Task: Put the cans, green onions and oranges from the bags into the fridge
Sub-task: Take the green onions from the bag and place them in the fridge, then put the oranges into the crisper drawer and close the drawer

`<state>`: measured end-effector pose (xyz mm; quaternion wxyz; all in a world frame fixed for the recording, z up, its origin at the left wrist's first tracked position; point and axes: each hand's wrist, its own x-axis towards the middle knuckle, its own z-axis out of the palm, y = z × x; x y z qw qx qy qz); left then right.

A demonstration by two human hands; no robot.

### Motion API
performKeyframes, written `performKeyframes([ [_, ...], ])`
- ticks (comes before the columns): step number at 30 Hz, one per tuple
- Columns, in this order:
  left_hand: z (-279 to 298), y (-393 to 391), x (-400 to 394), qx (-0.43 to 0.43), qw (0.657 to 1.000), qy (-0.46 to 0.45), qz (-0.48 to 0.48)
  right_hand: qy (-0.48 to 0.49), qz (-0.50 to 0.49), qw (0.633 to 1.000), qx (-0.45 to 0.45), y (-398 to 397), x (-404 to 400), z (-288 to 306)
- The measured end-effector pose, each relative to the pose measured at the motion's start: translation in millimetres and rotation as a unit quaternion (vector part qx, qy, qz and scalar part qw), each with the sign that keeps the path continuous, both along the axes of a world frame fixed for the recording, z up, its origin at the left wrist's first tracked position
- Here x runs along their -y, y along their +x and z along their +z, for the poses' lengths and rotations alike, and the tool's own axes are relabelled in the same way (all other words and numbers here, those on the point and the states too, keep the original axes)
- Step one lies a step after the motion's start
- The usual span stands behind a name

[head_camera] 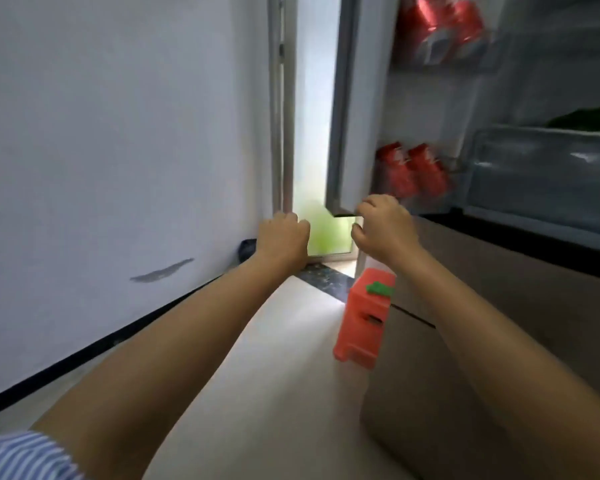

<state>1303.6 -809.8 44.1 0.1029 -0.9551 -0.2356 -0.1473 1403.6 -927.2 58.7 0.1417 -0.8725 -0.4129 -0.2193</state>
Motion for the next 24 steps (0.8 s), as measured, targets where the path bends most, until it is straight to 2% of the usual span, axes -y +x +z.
performKeyframes([
  [5, -51, -169, -103, -0.071, 0.993, -0.02, 0.094, -0.031, 0.124, 0.989, -0.072, -145, -124, -56],
  [10, -103, -295, -191, -0.094, 0.979, -0.064, 0.171, -0.109, 0.206, 0.965, -0.124, -248, -227, -108],
  [18, -191, -412, -338, -0.158, 0.942, -0.141, 0.26, -0.179, 0.26, 0.929, -0.195, -349, -398, -199],
  [24, -228, -481, -474, -0.24, 0.902, -0.219, 0.286, -0.261, 0.246, 0.884, -0.301, -412, -524, -270],
])
